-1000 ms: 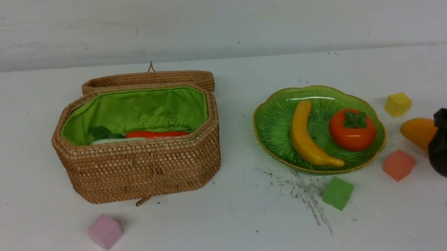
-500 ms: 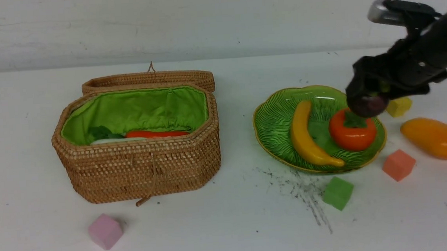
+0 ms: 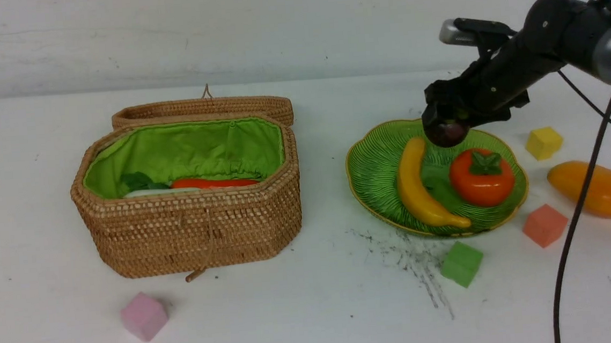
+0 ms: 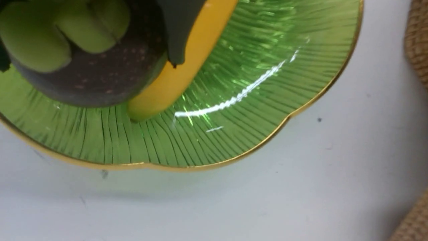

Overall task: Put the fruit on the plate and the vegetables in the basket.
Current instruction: Use the right arm to grab a mangosteen and put it into the right plate, then use the right arm to grab a mango and put it into the right plate

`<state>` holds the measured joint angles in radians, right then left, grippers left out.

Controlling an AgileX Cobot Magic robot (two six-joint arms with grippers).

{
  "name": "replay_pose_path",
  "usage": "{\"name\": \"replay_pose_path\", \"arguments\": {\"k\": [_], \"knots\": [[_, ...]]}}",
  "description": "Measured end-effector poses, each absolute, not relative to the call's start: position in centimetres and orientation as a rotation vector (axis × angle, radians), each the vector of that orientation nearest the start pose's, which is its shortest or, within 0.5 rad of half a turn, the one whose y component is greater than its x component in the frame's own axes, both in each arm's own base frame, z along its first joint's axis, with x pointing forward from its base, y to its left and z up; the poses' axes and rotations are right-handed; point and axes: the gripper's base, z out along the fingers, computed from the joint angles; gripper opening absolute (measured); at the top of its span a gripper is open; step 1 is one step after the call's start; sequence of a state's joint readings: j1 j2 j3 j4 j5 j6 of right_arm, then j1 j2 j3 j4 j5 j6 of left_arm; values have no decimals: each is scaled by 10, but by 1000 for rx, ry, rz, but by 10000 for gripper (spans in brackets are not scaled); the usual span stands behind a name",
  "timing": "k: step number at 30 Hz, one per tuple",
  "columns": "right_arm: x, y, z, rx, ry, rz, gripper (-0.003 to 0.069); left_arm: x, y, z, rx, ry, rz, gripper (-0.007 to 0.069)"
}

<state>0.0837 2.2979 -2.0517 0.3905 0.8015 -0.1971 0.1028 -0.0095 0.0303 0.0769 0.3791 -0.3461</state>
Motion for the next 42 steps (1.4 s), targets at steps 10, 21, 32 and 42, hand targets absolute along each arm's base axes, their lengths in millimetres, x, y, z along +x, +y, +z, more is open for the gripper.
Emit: {"name": "replay_pose_path", "arguments": {"k": [10,21,32,42], "knots": [[511,68,223,-144,2544,430,656,52,8,170,-372,1846,-91,239],[478,21,308,-158,2498,274,619,52,8,170,-372,1846,-91,239],[420,-55,322,-177,2573,-76,486,52,8,170,-372,1846,-91,239],[409,-68,306,-488,2639,-173,440,52,8,170,-372,1846,-91,239]]}}
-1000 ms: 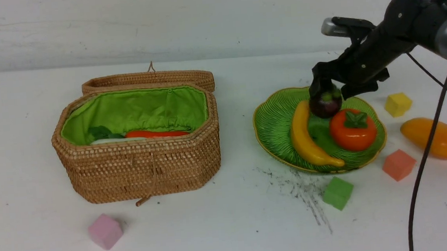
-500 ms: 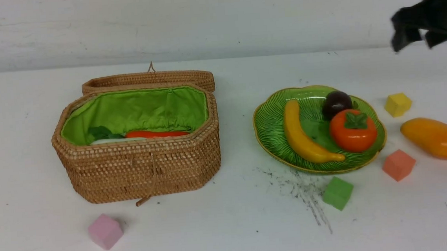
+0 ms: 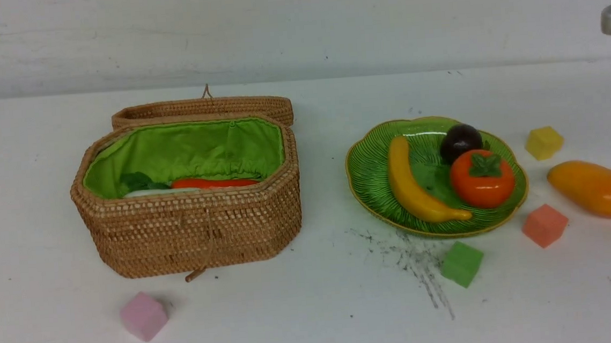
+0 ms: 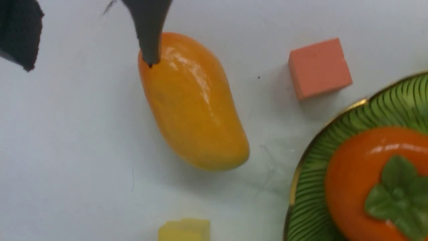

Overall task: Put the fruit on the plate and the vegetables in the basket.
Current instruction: Use the right arm to grab a mango and put it into the right plate

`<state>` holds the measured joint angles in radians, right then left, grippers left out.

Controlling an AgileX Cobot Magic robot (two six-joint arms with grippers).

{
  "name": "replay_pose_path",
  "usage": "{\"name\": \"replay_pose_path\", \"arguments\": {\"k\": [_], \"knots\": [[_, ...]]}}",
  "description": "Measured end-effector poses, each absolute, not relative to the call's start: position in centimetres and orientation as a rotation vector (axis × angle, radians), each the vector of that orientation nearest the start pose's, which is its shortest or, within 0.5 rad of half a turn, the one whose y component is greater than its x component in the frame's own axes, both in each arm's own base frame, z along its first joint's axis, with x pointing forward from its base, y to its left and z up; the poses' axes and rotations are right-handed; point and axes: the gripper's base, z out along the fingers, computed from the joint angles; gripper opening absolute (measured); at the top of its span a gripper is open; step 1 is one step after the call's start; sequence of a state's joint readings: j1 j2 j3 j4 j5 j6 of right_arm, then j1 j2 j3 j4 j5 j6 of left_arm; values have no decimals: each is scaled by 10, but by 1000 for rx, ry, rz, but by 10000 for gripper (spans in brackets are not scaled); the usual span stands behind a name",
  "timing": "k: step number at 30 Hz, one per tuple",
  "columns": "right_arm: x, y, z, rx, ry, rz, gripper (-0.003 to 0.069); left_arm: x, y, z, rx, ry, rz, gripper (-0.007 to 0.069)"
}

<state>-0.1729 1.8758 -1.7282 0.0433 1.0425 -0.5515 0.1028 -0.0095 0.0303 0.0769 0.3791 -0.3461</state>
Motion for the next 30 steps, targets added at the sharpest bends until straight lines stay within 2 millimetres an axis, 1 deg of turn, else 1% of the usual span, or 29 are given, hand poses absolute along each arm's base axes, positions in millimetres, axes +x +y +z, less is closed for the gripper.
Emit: {"name": "replay_pose_path", "arguments": {"k": [2,3,5,7,8,10,11,12,15,18,19,20,21,22,23,24,26,29,30], "knots": [[407,-66,301,-591,2635,-161,460,52,8,170,-372,1846,-91,239],[407,-65,299,-612,2633,-151,467,52,8,170,-372,1846,-91,239],[405,-62,288,-737,2630,-124,536,52,8,170,-372,1846,-91,239],[404,-61,282,-790,2629,-116,593,52,8,170,-372,1846,-91,239],[405,-62,276,-816,2632,-115,639,52,8,170,-372,1846,-91,239],[409,-62,267,-850,2637,-115,673,52,8,170,-372,1846,-91,239],[410,-63,264,-866,2637,-117,678,52,8,170,-372,1846,-91,239],[412,-63,261,-875,2634,-121,680,52,8,170,-372,1846,-91,239],[422,-65,242,-932,2614,-139,675,52,8,170,-372,1846,-91,239],[432,-67,220,-981,2610,-143,667,52,8,170,-372,1846,-91,239],[432,-67,218,-989,2610,-142,666,52,8,170,-372,1846,-91,239],[436,-68,203,-1015,2625,-129,664,52,8,170,-372,1846,-91,239],[436,-68,201,-1021,2627,-129,664,52,8,170,-372,1846,-91,239],[438,-69,191,-1037,2639,-122,664,52,8,170,-372,1846,-91,239],[441,-69,173,-1054,2667,-100,661,52,8,170,-372,1846,-91,239],[442,-70,167,-1059,2678,-91,659,52,8,170,-372,1846,-91,239],[443,-69,162,-1061,2692,-67,641,52,8,170,-372,1846,-91,239],[442,-69,163,-1071,2704,-42,563,52,8,170,-372,1846,-91,239],[442,-69,163,-1077,2704,-39,560,52,8,170,-372,1846,-91,239]]}}
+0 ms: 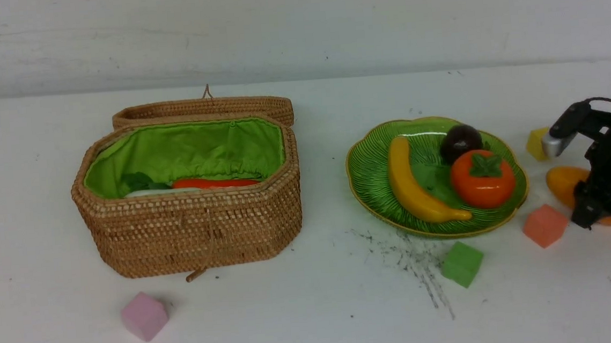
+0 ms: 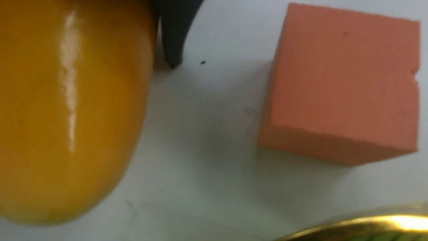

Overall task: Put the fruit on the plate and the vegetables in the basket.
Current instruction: Use the right arm to grab a mango and put it into the right plate

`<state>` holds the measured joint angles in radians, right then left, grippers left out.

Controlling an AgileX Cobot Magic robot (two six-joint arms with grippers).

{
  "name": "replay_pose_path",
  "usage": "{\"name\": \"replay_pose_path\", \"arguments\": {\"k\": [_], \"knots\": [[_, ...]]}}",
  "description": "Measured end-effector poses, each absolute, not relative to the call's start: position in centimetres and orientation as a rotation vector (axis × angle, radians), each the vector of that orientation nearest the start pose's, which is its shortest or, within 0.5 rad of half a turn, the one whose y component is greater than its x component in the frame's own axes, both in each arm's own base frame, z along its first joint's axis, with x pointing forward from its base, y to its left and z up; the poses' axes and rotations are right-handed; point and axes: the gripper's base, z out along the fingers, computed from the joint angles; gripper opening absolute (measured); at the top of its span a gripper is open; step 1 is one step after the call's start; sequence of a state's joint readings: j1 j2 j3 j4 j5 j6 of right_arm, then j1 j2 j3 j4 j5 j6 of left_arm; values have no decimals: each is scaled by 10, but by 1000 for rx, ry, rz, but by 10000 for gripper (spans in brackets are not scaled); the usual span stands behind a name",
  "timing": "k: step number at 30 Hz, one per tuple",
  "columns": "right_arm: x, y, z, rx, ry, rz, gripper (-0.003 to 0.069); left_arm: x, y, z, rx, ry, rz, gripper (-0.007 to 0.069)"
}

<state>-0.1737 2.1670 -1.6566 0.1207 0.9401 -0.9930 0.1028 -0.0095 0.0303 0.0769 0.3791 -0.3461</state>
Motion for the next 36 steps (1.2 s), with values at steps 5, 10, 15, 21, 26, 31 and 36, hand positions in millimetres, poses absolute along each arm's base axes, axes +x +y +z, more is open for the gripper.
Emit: {"name": "replay_pose_path", "arguments": {"k": [5,10,15,21,26,31,36], "knots": [[443,-66,190,-1046,2685,-7,562,52,8,170,-372,1846,-91,239],[447,-35,280,-852,2463,167,562,52,8,170,-372,1846,-91,239],[448,45,314,-805,2276,534,562,52,8,170,-372,1846,-91,239],[466,96,270,-763,2346,540,562,52,8,170,-372,1846,-91,239],[480,104,227,-592,2494,489,562,52,8,170,-372,1846,-91,239],[482,104,224,-414,2544,537,620,52,8,170,-372,1846,-91,239],[482,104,224,-370,2558,553,677,52,8,170,-372,1846,-91,239]]}}
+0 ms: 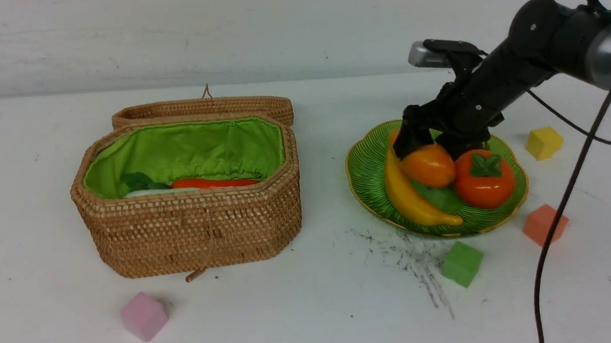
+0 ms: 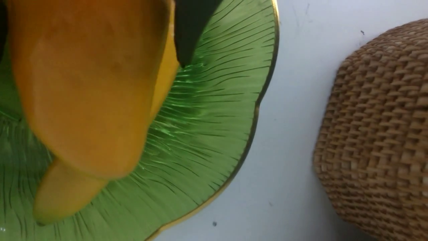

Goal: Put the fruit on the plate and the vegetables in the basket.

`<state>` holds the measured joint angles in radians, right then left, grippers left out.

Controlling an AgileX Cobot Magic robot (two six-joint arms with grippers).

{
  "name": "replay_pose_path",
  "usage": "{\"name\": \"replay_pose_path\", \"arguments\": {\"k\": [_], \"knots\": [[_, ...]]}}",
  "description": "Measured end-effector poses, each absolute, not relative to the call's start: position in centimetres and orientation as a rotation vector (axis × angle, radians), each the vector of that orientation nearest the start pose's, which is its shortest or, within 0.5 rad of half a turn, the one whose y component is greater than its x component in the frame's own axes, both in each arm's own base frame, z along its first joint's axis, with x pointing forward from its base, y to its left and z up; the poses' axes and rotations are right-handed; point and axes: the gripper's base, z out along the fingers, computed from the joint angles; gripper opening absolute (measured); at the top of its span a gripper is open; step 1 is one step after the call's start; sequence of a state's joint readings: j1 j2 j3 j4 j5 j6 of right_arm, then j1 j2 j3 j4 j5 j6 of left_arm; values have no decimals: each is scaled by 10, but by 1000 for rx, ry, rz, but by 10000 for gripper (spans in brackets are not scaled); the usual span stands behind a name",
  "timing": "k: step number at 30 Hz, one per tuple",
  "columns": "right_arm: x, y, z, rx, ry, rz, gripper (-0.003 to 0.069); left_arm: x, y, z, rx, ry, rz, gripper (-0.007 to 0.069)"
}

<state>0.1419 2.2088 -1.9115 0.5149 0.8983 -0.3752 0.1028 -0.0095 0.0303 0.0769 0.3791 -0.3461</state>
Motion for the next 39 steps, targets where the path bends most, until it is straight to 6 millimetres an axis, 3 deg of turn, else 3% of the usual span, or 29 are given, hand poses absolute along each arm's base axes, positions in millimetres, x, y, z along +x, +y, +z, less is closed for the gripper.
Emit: {"name": "replay_pose_path", "arguments": {"k": [9,10,11,14,19,23,24,25,26,29,30,33,34,35,39], "knots": [[475,105,235,-393,2570,570,629,52,8,170,-372,1846,-91,239],[468,103,251,-412,2567,578,600,52,8,170,-372,1846,-91,239],[466,102,253,-416,2572,581,592,52,8,170,-372,1846,-91,239],[446,90,295,-455,2560,575,524,52,8,170,-372,1846,-91,239],[400,47,369,-439,2529,414,348,52,8,169,-373,1847,-91,239],[363,18,404,-348,2492,287,191,52,8,169,-373,1847,-91,239],[344,10,410,-324,2497,253,127,52,8,169,-373,1847,-91,239],[338,7,414,-317,2488,240,108,52,8,169,-373,1847,-91,239],[316,1,419,-292,2490,212,50,52,8,169,-373,1847,-91,239],[275,-6,416,-245,2469,169,-8,52,8,169,-373,1847,-91,239],[257,-6,419,-227,2411,143,-8,52,8,169,-373,1847,-91,239],[216,-3,401,-207,2319,106,-8,52,8,169,-373,1847,-91,239],[213,-3,405,-206,2295,100,-8,52,8,169,-373,1847,-91,239],[187,0,389,-200,2245,84,-8,52,8,169,-373,1847,-91,239],[140,2,347,-161,2148,44,-8,52,8,169,-373,1847,-91,239]]}}
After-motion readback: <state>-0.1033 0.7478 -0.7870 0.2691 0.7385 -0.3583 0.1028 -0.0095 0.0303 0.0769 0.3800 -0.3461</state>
